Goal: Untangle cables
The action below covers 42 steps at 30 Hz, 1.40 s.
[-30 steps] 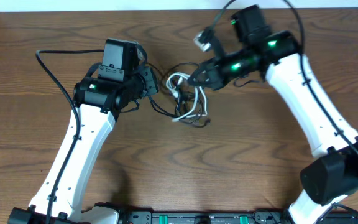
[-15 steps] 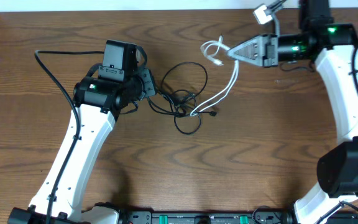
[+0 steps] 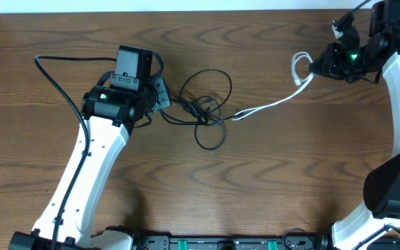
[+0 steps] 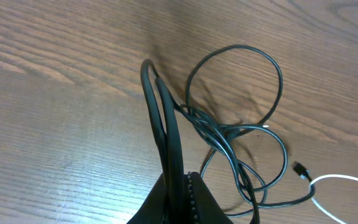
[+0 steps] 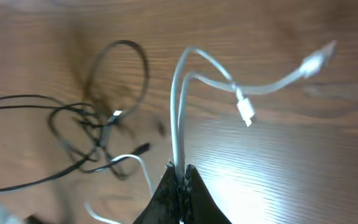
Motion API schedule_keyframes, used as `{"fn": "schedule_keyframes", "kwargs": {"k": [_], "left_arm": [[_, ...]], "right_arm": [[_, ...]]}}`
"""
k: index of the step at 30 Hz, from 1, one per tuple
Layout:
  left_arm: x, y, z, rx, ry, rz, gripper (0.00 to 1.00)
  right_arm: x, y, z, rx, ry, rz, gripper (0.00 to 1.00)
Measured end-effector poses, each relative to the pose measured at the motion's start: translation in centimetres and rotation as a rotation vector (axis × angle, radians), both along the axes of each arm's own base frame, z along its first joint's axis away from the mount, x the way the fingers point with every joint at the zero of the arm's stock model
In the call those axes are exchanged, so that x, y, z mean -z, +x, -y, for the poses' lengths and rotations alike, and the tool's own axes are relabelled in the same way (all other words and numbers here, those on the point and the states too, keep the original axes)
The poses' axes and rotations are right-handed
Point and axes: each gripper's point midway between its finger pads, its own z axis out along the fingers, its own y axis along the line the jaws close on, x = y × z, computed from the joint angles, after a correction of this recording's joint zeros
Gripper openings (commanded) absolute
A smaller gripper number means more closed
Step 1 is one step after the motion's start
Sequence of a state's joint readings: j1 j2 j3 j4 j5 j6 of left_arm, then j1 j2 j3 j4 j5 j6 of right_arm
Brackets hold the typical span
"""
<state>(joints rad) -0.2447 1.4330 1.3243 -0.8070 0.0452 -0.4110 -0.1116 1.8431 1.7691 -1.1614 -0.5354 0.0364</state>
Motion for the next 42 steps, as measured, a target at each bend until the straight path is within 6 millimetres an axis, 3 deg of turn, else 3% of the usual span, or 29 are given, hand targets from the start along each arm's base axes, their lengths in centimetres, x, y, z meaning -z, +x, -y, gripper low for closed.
{"fn": "schedule_keyframes", "kwargs": {"k": [4, 10, 14, 19, 29, 32, 36, 39, 42], "left_arm": [[0.0, 0.0, 0.0, -0.002, 0.002, 0.001, 0.08], [0.1, 0.1, -0.1, -0.004, 0.007, -0.001, 0.07], [0.1, 0.1, -0.1, -0.004, 0.007, -0.001, 0.07], [0.1, 0.1, -0.1, -0.004, 0.007, -0.001, 0.08], [0.1, 0.1, -0.1, -0.004, 0.006, 0.000, 0.07], [-0.1, 0.3, 0.3, 0.019, -0.004, 0.010, 0.08], [-0.6, 0.6, 1.8, 0.118, -0.045, 0.040, 0.08], [-0.8, 0.1, 3.5, 0.231, -0.079, 0.042, 0.17], [-1.0, -0.7, 5.4, 0.350, -0.100, 0.048, 0.44]], "right_arm": [[2.7, -0.9, -1.4, -0.053, -0.039, -0.038, 0.01], [8.0, -2.7, -6.7, -0.211, -0.100, -0.058, 0.01], [9.5, -2.7, -8.2, -0.250, -0.173, -0.030, 0.01], [9.9, -1.1, -7.1, -0.224, -0.323, 0.032, 0.01], [9.7, 0.4, -0.9, -0.087, -0.712, 0.056, 0.01], [9.8, 0.4, -0.9, -0.094, -0.718, 0.056, 0.01], [9.5, 0.1, -2.8, -0.181, -0.644, 0.080, 0.01], [8.1, -0.5, -4.4, -0.240, -0.580, 0.120, 0.01], [6.7, -0.9, -4.9, -0.248, -0.545, 0.147, 0.01]]}}
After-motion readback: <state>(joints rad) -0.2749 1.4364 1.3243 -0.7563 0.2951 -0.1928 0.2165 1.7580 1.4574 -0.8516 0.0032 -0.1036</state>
